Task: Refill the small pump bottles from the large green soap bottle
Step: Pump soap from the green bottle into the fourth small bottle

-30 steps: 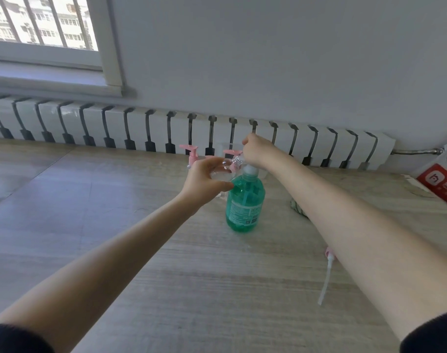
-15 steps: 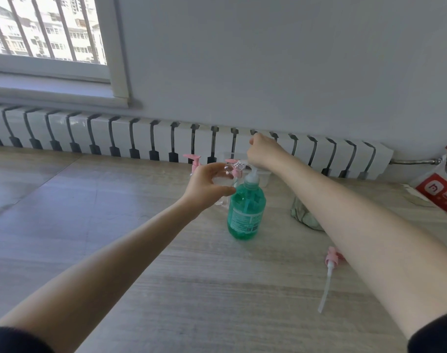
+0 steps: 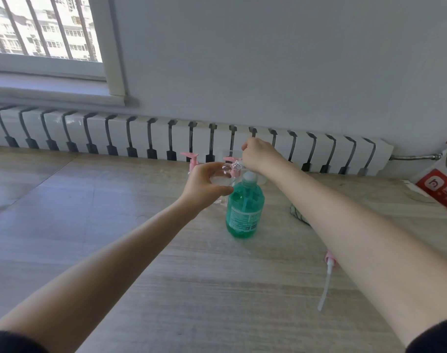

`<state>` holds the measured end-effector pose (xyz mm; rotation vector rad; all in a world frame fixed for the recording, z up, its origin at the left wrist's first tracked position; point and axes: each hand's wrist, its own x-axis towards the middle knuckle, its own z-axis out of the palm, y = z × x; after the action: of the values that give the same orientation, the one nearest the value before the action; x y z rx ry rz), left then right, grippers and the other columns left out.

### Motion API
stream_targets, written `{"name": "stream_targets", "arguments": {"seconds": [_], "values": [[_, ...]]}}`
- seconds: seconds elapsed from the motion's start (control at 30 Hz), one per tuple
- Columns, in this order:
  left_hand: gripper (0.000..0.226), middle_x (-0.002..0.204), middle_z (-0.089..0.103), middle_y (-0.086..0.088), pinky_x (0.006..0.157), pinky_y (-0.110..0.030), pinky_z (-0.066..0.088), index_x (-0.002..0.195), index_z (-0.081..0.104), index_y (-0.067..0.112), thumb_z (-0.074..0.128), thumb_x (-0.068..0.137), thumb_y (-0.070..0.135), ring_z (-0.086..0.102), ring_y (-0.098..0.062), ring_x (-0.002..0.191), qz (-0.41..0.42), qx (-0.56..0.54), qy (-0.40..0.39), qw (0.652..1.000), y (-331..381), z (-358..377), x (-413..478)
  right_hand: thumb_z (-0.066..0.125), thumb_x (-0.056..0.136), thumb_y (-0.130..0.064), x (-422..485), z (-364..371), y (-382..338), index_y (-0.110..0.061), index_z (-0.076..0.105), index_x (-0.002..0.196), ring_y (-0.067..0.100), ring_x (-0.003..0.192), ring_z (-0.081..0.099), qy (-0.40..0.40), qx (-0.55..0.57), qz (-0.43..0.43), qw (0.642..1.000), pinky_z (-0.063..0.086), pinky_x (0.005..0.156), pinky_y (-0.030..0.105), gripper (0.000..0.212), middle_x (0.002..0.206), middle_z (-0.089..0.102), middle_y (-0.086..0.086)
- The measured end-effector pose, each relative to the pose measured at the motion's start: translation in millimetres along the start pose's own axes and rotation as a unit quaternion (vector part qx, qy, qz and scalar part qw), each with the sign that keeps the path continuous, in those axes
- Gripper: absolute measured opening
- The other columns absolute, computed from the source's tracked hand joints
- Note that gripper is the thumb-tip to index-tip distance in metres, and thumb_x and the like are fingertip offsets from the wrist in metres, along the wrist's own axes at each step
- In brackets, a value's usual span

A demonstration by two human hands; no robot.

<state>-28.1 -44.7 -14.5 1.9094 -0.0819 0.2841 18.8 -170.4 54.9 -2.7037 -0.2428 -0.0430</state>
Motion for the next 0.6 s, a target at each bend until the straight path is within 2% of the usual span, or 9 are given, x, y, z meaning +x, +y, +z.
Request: {"name": "stream_targets", "arguments": {"seconds": [0.1, 0.17, 0.3, 0.37, 0.5, 0.6], "values": [[0.058, 0.114, 0.065, -0.001, 0.090, -0.020, 0.045, 0.124, 0.059, 0.006, 0.078, 0.070, -0.002, 0.059, -0.010, 0.107, -0.004, -0.001, 0.006, 1.000, -3.3, 1.9, -0.4, 0.043, 0.092, -0.006, 2.0, 4.3, 0.1, -0.005, 0.054, 0.120, 0.026, 0.108, 0.053, -0.006, -0.001, 0.000, 1.000, 0.046, 0.097, 0.042, 0.031, 0.121, 0.057, 0.011], [0.055, 0.109, 0.065, 0.001, 0.088, -0.019, 0.048, 0.121, 0.060, 0.007, 0.077, 0.069, -0.004, 0.060, -0.007, 0.103, -0.003, -0.008, 0.006, 1.000, -3.8, 2.8, -1.6, 0.040, 0.093, -0.007, 2.3, 6.7, 0.7, -0.006, 0.055, 0.119, 0.026, 0.108, 0.054, -0.004, 0.005, 0.004, 1.000, 0.046, 0.097, 0.042, 0.031, 0.121, 0.058, 0.011], [0.053, 0.106, 0.065, 0.002, 0.093, -0.026, 0.048, 0.118, 0.061, 0.009, 0.077, 0.069, -0.004, 0.060, -0.009, 0.104, -0.002, -0.014, 0.005, 1.000, -3.7, 2.7, -2.6, 0.039, 0.092, -0.007, 1.9, 6.2, 1.0, -0.005, 0.055, 0.122, 0.027, 0.112, 0.053, -0.012, 0.014, 0.013, 1.000, 0.045, 0.097, 0.040, 0.034, 0.124, 0.057, 0.012], [0.053, 0.107, 0.065, 0.002, 0.092, -0.022, 0.047, 0.119, 0.061, 0.009, 0.077, 0.070, -0.003, 0.060, -0.009, 0.103, -0.002, -0.011, 0.001, 1.000, -3.6, 2.4, -2.2, 0.038, 0.094, -0.008, 1.8, 5.1, 2.0, -0.004, 0.055, 0.122, 0.026, 0.112, 0.054, -0.021, 0.018, 0.012, 1.000, 0.045, 0.097, 0.039, 0.033, 0.122, 0.058, 0.012], [0.056, 0.111, 0.064, 0.003, 0.077, -0.010, 0.043, 0.122, 0.060, 0.009, 0.077, 0.070, -0.003, 0.058, -0.007, 0.103, -0.003, -0.003, -0.002, 1.000, -0.9, 0.5, -0.7, 0.036, 0.095, -0.008, -0.1, 3.5, 1.4, -0.002, 0.055, 0.121, 0.026, 0.111, 0.054, -0.017, 0.025, 0.000, 1.000, 0.044, 0.096, 0.038, 0.032, 0.120, 0.060, 0.013], [0.055, 0.112, 0.065, 0.001, 0.083, -0.015, 0.042, 0.121, 0.060, 0.009, 0.077, 0.070, -0.003, 0.059, -0.009, 0.104, -0.003, 0.001, 0.000, 1.000, -0.8, 1.2, -0.7, 0.035, 0.095, -0.008, -0.4, 4.4, 1.7, -0.002, 0.055, 0.121, 0.026, 0.111, 0.053, -0.012, 0.036, 0.003, 0.999, 0.044, 0.095, 0.038, 0.033, 0.121, 0.058, 0.013]]}}
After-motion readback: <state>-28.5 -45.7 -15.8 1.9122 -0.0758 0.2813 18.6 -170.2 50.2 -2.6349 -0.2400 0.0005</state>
